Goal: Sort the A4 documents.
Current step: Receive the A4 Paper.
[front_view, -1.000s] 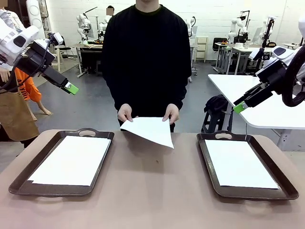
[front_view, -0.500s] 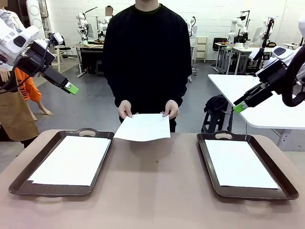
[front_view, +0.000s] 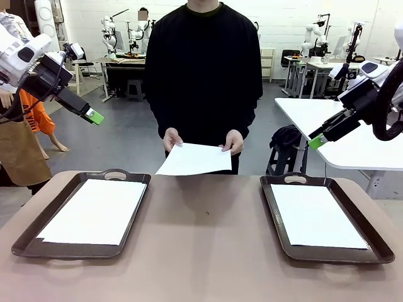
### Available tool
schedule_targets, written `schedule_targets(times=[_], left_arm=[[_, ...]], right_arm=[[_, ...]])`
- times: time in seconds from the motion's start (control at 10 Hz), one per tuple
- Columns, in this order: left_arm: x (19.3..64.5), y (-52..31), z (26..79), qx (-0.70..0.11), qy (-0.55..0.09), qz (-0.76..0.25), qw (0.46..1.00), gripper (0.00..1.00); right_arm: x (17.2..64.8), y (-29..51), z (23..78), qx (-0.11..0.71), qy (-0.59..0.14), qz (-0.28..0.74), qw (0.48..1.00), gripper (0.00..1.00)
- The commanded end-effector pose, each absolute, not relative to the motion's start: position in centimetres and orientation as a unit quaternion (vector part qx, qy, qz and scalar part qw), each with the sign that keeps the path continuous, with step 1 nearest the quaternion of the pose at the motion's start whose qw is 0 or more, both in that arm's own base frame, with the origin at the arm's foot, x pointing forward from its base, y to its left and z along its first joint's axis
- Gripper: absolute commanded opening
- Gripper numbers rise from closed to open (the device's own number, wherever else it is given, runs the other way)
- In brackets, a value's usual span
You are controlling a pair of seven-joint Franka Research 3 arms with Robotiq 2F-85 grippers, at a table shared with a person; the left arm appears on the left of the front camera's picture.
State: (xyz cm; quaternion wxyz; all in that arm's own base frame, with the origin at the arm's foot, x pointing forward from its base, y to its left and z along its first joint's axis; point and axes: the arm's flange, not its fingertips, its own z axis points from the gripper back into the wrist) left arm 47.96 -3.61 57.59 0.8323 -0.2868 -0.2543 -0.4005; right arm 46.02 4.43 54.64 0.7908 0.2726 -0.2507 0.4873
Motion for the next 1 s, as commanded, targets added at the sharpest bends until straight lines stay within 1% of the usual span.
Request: schedule_targets(times=[0.0,0.9], left_arm=[[47.94,-3.62,57.59,-0.287,-0.254,-0.401,0.832,1.0],[47.94,-3.62,57.59,-0.287,-0.254,-0.401,0.832,1.0]], right_arm=[[46.0,4.43,54.63,0.274,-0.25,0.488,0.79,1.0],[46.0,4.43,54.63,0.274,-0.25,0.488,0.79,1.0]])
